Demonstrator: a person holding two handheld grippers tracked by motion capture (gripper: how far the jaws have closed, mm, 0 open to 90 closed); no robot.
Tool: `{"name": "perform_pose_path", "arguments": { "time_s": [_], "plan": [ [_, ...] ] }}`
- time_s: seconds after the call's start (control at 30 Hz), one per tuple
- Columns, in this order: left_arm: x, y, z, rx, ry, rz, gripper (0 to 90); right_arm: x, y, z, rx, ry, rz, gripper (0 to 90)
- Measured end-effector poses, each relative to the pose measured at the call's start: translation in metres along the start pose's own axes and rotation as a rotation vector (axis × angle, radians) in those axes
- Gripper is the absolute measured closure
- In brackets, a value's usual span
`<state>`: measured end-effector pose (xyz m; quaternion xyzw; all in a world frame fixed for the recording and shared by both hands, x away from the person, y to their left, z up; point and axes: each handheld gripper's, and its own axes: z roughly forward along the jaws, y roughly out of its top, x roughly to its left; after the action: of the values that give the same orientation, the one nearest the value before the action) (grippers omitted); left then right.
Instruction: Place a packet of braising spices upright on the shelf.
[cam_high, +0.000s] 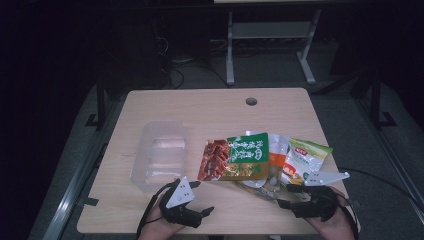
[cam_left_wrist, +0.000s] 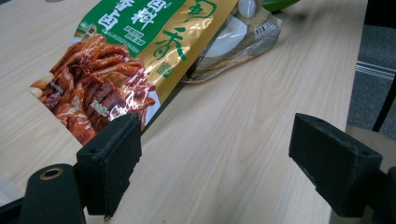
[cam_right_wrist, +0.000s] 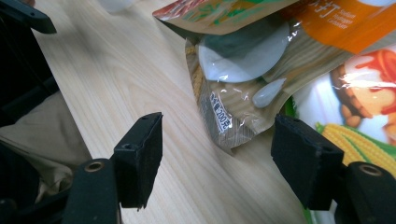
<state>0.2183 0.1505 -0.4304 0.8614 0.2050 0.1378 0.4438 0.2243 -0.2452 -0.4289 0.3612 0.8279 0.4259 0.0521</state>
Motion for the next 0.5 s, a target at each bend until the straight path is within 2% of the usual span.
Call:
{"name": "perform_pose_path", "arguments": {
  "time_s": [0.33,0.5],
  "plan": [
    [-0.001,0.000,0.005,0.006,-0.015,0.001,16.6,-0.002,0.011,-0.004,-0.017,-0.024,-0.002,33.1],
    [0.000,0.001,0.005,0.008,-0.016,0.004,16.6,-0.001,0.023,-0.008,-0.024,-0.038,0.013,33.5]
  ]
}}
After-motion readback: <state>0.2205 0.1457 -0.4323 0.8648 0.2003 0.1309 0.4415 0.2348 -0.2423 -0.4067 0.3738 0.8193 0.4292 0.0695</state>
